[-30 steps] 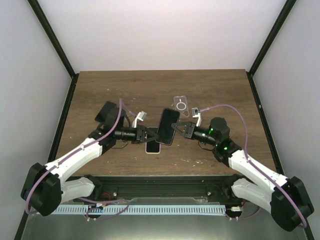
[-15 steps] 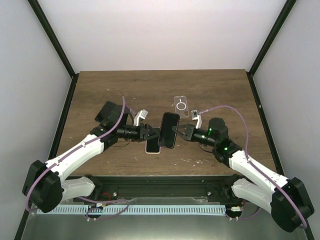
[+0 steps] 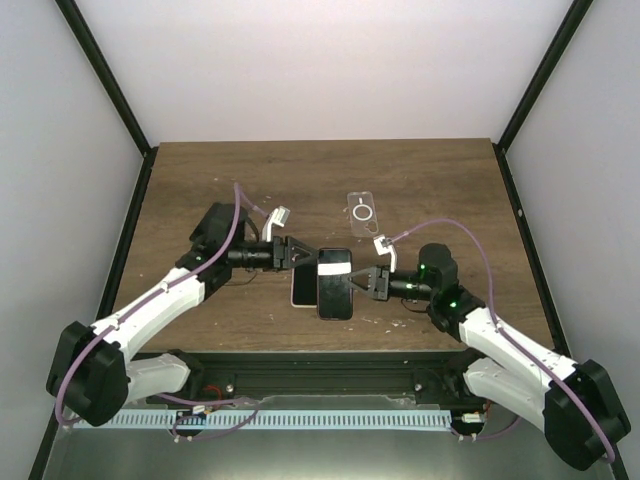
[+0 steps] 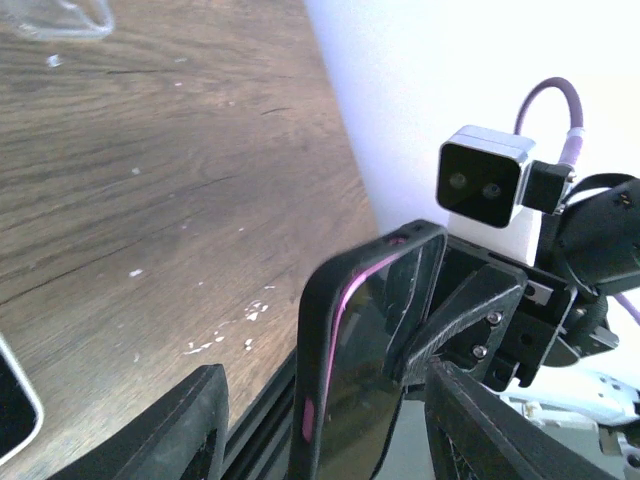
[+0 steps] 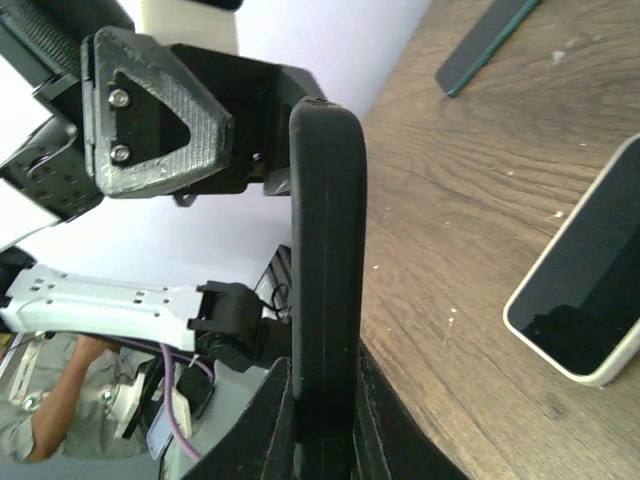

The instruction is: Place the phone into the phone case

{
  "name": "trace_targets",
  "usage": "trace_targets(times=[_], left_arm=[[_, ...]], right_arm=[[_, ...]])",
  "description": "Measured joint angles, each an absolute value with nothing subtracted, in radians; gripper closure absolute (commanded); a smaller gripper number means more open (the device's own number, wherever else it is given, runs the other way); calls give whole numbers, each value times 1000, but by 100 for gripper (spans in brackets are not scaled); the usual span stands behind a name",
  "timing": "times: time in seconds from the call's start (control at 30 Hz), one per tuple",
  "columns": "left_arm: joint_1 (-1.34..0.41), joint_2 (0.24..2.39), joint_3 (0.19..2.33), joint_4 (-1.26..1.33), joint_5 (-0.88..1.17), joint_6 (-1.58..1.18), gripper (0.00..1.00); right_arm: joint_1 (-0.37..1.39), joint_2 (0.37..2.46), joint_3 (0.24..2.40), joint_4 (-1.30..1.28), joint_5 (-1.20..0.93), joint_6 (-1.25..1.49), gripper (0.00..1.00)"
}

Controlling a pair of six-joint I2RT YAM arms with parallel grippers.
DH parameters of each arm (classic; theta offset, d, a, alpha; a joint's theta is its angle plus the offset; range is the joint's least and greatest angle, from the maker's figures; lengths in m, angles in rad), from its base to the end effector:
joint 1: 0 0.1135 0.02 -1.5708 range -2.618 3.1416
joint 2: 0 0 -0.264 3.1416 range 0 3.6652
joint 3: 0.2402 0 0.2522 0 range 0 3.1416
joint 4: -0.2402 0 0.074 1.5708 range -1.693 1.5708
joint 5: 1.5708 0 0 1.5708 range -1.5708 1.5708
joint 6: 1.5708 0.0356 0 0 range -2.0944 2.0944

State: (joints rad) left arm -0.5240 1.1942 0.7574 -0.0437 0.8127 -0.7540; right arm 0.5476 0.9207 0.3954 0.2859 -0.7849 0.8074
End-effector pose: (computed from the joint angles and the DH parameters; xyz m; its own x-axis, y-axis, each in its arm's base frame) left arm 0.2101 -0.1513 0.2642 -0.9089 -0.0184 -0.4167 0.3832 0.3574 -0.8517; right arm 0.1565 0.1249 0.2292 -0.8296 0.0928 -0.5506 -0.5137 0.2596 0.8178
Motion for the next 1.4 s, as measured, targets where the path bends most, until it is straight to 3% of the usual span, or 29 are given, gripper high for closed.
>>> trace_targets(times=[0.17,0.23,0.47,0.7,0.73,0.83,1.03,1.1,1.4], left_arm=[[-524,1218,765,16,887,-754,44],[-524,1239,765,42,924,-760,49],[-525,1250,754,126,981,-797,100],[-524,1246,754,77,964,-728,100],[-524,1246,758,63,960,-721,93],[-530,1243,778,11,935,-699,59],[-526,1235,812,-121,793,-670,5],[-525,1233,817,-171,744,-665,0],[-512,1255,906,-402,523,-606,1]], right_arm=[[548,918,395,335,-844,806,98],[548,918,395,353,-856,812,98],[548,926,390,404,-871,851,97],[546,947,377,417,-882,878,97],[546,949,377,414,-880,878,98],[547,948,377,404,-870,869,97],[550,930,386,282,-787,803,97],[550,935,402,219,-749,775,97],[525,1161,465,135,-675,709,94]])
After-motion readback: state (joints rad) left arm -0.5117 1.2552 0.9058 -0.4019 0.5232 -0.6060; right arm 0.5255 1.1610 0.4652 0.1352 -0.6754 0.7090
